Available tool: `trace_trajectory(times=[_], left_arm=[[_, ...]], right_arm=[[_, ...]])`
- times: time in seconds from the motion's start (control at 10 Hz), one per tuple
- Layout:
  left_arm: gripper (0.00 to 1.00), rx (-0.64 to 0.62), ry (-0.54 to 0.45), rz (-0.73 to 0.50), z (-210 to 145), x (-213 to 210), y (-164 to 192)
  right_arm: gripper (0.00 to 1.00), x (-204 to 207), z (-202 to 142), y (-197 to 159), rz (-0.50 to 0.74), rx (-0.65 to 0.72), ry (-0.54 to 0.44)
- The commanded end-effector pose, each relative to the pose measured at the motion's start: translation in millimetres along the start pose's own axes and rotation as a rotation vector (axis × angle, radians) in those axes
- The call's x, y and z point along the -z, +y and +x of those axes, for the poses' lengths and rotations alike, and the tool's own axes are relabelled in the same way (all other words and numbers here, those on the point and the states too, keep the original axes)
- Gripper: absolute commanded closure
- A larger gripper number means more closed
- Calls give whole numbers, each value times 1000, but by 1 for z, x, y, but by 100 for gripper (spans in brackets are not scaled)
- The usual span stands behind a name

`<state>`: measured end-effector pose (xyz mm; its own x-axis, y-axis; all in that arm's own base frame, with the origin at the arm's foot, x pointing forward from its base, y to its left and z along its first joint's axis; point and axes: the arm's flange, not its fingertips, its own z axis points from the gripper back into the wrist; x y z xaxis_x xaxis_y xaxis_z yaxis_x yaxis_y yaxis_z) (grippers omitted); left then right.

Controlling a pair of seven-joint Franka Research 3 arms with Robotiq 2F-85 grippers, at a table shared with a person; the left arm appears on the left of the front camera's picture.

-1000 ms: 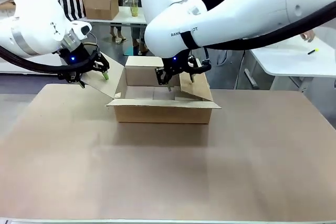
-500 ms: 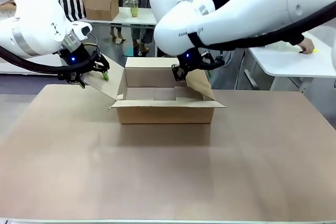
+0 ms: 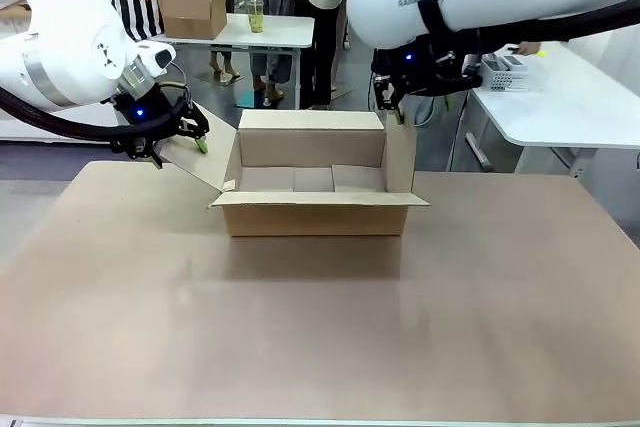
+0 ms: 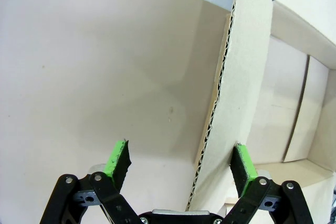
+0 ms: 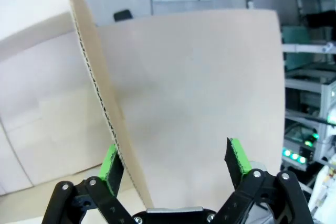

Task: Pack the gift set into the box.
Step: Place both hands on the side flaps of the Package Box and spread them outward.

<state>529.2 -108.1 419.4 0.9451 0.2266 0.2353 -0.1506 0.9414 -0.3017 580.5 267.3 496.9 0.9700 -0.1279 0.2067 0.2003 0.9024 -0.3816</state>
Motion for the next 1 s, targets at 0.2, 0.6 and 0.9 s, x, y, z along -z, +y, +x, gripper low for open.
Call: trace_trajectory(times=[0.2,0.6,0.9], left_arm=[[0,-13,0,12,0,-2,-2],[0,-13,0,12,0,-2,-2],[0,-13,0,12,0,-2,-2]], right_arm=[[0,38,-20,-47,62,118,98],[0,101,-33,-99,498,200,181],[0,78,-12,-80,368,216,175]])
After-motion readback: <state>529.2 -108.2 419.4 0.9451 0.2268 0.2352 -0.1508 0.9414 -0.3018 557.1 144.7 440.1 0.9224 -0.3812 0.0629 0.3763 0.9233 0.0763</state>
